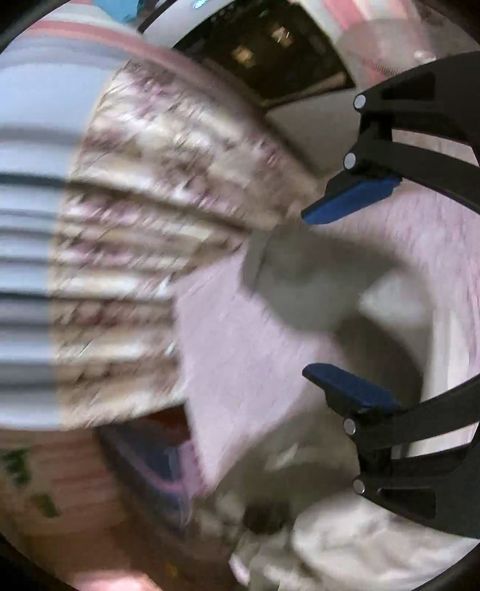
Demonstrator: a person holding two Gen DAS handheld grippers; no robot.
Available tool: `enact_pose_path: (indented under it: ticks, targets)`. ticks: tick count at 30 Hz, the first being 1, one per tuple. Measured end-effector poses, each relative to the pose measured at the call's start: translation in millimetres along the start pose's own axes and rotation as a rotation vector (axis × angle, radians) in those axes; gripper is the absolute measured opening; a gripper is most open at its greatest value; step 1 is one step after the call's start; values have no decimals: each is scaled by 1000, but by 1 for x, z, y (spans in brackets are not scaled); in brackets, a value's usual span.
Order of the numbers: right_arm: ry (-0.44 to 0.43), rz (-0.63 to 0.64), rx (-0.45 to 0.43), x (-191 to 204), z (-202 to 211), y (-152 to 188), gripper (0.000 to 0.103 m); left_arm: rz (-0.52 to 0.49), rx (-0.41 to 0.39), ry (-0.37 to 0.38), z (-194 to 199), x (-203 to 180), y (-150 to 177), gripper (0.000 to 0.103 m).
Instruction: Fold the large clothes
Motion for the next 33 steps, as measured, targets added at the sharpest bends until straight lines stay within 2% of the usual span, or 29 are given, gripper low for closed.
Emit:
enact_pose_path:
  ticks: [1,3,4,6,7,8,9,10,12,14,16,18,19,21,24,26,30,33]
  targets:
    - [6,-19,13,-11,-6,6,78,-2,0,-2,1,-3,2,100]
    - [-61,-106,51,-26,-20,10,79,-13,2,10,6,-13,4,100]
    - [-141,-184,135,-28,-37,17,80,-17,0,11,7,-16,5,100]
    - [-185,-221,253,-30,-64,34,79,-36,-4,6,11,-24,6,100]
    - [-186,-201,276,-24,-71,39,65,-46,-5,0,12,-27,6,100]
    - [-185,-168,280,-16,-75,42,44,-59,-5,-10,13,-32,6,100]
    - [-174,-151,274,-11,-75,43,9,-70,-5,-17,14,-35,6,100]
    - [-171,-164,244,-11,-72,36,8,-82,-6,-20,15,-39,6,100]
    - [-119,-224,106,-28,-52,13,5,-113,-12,-33,18,-48,5,100]
    - [81,-266,-71,-58,-13,-15,6,-141,-22,-53,22,-53,5,100]
    - [189,-264,-136,-66,15,-32,7,-161,-30,-65,24,-56,3,100]
    - [294,-204,-188,-57,31,-44,7,-164,-32,-70,23,-57,1,100]
    - [306,-184,-206,-47,33,-50,7,-161,-34,-71,23,-56,0,100]
    - [237,-197,-225,-38,32,-59,6,-138,-32,-59,20,-54,-1,100]
    - [8,-310,-214,-27,25,-66,5,-107,-28,-30,16,-48,-1,100]
    - [-64,-317,-230,-17,26,-74,4,-106,-28,-34,15,-44,-3,100]
    - [-211,-198,-277,47,52,-106,4,-112,-44,-54,21,-34,-15,100]
    - [-362,-67,-297,129,94,-129,3,-98,-70,-51,31,-26,-25,100]
Point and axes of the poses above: each gripper's, at about its wrist camera, not at the fingertips, and z roughly against the way its jaws point, x to its left, y to its underside, the point moved 8 cm from there along -z, roughly the way its jaws point, and after that the axes turned 8 degrees about -z, right-handed, at the moved point
